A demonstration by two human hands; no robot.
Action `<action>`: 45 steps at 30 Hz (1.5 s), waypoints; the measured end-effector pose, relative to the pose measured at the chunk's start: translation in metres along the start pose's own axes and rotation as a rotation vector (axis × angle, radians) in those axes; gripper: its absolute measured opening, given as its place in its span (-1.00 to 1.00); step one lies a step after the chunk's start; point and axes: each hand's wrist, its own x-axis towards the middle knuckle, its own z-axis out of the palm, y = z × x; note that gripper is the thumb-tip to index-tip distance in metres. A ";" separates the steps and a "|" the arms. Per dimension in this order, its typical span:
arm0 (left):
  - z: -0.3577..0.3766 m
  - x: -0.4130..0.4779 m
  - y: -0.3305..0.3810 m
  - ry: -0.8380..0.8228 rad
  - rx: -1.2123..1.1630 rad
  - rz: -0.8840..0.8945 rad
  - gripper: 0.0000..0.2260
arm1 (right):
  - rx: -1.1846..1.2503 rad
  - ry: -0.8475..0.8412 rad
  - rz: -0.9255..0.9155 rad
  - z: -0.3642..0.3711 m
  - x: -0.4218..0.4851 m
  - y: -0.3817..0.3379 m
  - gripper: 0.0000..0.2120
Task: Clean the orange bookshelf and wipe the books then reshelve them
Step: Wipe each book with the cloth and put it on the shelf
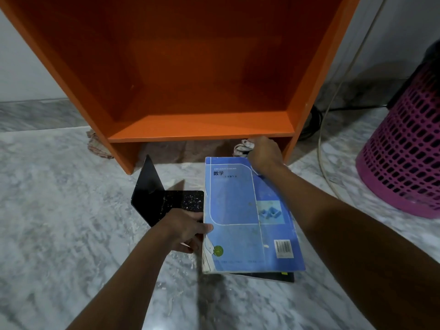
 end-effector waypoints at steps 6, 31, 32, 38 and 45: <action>-0.007 0.006 -0.001 -0.050 0.031 -0.015 -0.79 | -0.054 0.095 -0.495 0.013 -0.063 -0.023 -0.42; -0.016 0.014 -0.008 -0.204 -0.083 -0.126 -0.87 | 0.086 0.170 -0.294 -0.013 -0.196 0.065 -0.51; -0.016 0.013 -0.008 -0.198 -0.067 -0.123 -0.86 | 0.076 0.215 -0.205 -0.024 -0.187 0.074 -0.53; -0.014 0.013 -0.009 -0.170 -0.059 -0.123 -0.85 | 0.045 0.099 -0.432 -0.021 -0.224 0.038 -0.49; -0.014 0.016 -0.005 -0.148 -0.018 -0.112 -0.81 | -0.003 0.159 -0.545 -0.008 -0.248 0.056 -0.42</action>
